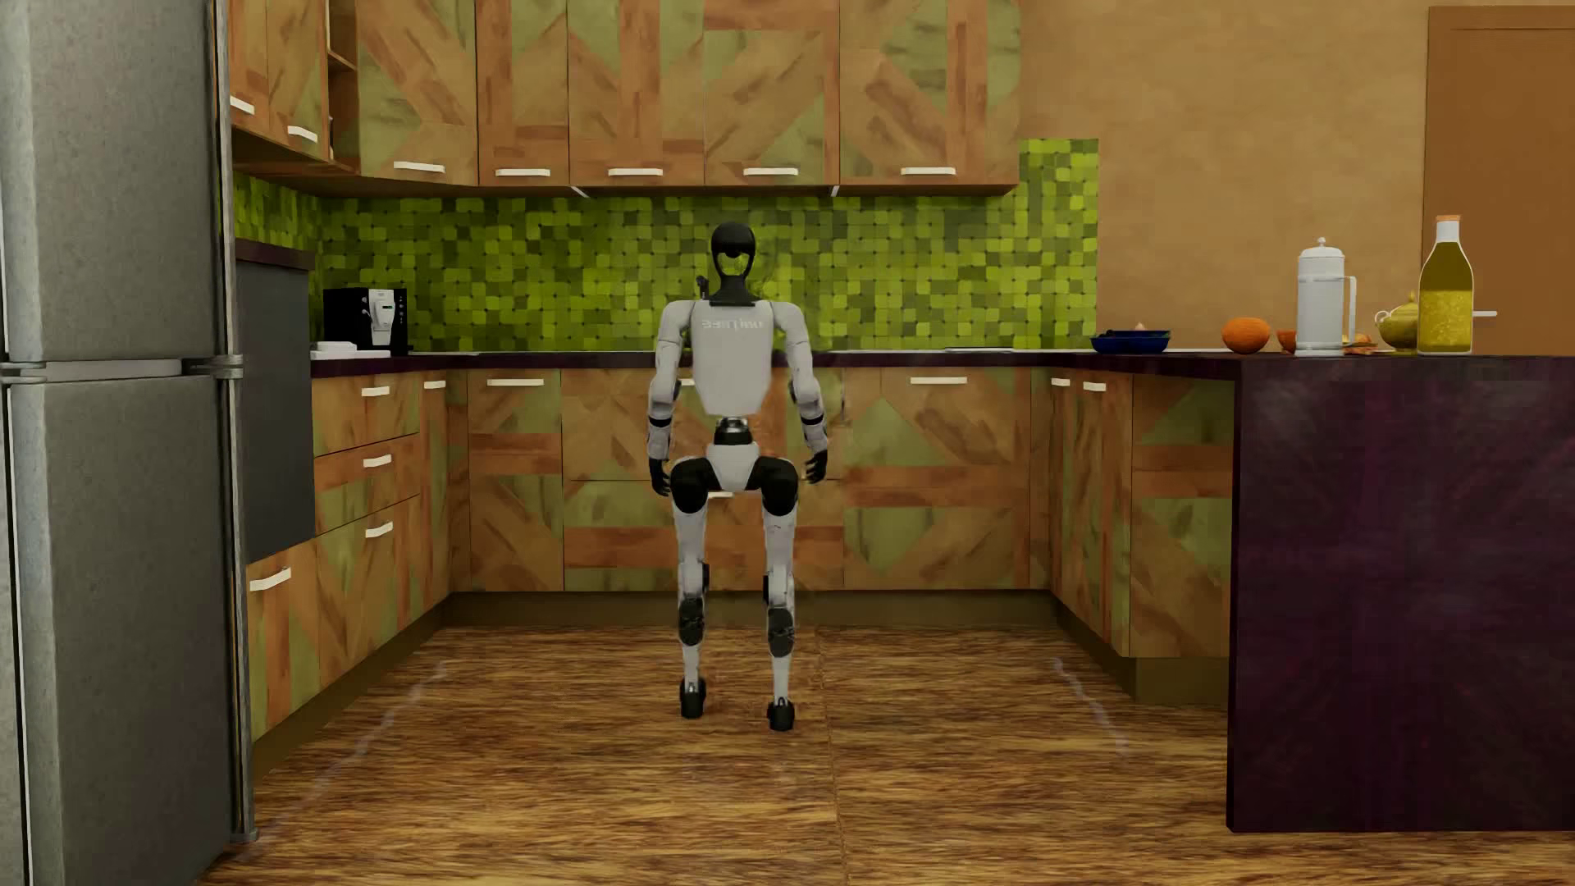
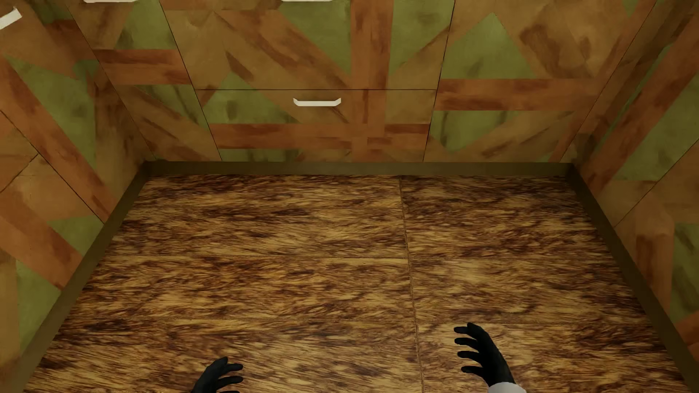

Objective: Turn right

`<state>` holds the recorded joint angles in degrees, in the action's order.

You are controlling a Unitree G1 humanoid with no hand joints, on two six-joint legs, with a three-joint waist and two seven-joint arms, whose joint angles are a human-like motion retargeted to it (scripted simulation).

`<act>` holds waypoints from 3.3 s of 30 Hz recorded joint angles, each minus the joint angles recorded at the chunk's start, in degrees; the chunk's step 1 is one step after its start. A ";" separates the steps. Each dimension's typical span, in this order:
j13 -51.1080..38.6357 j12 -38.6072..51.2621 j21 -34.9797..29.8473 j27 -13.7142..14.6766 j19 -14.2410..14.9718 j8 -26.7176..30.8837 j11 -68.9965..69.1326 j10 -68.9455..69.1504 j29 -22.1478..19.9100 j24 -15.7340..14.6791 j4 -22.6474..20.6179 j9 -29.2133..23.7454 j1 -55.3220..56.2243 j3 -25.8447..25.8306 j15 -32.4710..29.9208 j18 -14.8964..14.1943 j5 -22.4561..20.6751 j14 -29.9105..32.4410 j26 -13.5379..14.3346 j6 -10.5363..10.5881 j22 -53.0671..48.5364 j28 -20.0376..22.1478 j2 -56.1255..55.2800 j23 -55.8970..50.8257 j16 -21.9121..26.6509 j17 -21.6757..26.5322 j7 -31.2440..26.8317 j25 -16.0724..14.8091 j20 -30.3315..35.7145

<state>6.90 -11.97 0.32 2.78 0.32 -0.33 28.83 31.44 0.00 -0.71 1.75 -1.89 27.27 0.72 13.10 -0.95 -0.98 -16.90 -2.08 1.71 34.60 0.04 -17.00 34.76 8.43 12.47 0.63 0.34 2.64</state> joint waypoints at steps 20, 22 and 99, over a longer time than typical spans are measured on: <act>7.31 3.70 -1.08 -7.13 0.03 1.71 17.66 14.19 3.19 1.85 4.58 0.99 -3.79 -10.83 4.27 -4.46 1.32 -4.92 0.18 -2.59 -0.20 1.50 -12.09 5.32 0.41 -1.59 -1.05 -2.07 3.48; 8.50 2.36 -2.50 -7.20 0.22 2.74 15.34 12.31 1.93 3.57 4.35 0.35 -4.94 -12.23 3.63 -4.99 0.51 -4.59 0.36 -0.19 0.07 1.99 -11.32 2.50 2.13 -4.08 -1.12 -1.11 1.08; 10.32 6.02 -2.84 -4.72 5.60 0.95 21.82 14.57 0.06 1.38 6.27 1.40 -7.80 -12.69 12.41 -6.18 6.03 -8.80 0.11 -3.54 -0.80 -0.46 -12.45 3.64 1.49 -1.02 1.36 -3.91 1.95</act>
<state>17.22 -5.95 -2.52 -1.94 5.92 0.62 50.64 46.01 0.05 0.68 8.01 -0.49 19.47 -11.97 25.51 -7.13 5.05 -25.70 -1.97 -1.83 33.80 -0.42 -29.45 38.39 9.92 11.45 1.99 -3.56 4.59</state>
